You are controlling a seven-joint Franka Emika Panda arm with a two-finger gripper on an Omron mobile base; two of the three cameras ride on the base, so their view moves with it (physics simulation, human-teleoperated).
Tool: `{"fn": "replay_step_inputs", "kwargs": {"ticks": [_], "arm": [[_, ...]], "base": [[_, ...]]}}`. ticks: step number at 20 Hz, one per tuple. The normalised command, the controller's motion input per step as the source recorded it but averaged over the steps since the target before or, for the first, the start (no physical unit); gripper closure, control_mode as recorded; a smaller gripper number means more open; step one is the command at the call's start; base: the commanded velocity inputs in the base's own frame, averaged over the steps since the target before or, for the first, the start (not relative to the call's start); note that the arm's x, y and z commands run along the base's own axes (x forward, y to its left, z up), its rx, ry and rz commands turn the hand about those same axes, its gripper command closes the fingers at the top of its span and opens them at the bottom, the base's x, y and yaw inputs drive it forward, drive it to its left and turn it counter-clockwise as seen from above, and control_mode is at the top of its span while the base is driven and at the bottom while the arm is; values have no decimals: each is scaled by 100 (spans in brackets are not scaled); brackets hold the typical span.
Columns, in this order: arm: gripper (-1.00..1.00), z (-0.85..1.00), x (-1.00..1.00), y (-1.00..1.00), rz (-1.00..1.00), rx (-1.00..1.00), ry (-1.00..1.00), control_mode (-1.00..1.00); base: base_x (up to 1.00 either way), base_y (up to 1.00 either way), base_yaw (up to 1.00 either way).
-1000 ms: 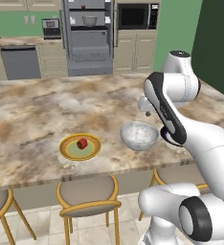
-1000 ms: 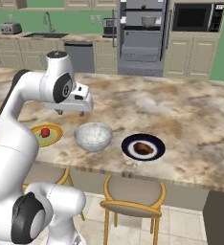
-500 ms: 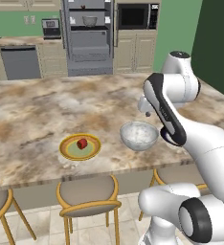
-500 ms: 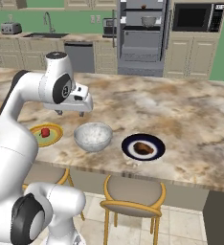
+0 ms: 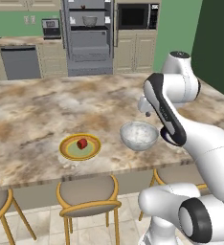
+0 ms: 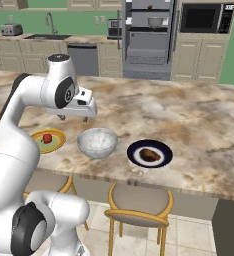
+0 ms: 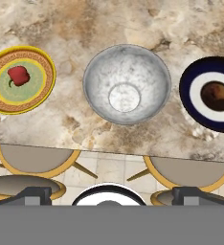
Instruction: Pick the chicken drumstick and bell pepper from their plates and place them in the bowl. Then put the bowl in the fridge.
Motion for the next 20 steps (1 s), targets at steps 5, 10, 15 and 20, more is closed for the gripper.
{"fn": "replay_step_inputs", "kwargs": {"ticks": [5, 10, 15, 20], "arm": [[-100, 0, 0, 0, 0, 0, 0, -100], [-100, 0, 0, 0, 0, 0, 0, -100], [-100, -5, -1, -13, -1, 5, -2, -100], [-100, -9, 4, -45, -29, 7, 0, -100]], "base": [[0, 0, 0], [0, 0, 0], [0, 0, 0], [0, 0, 0]]}}
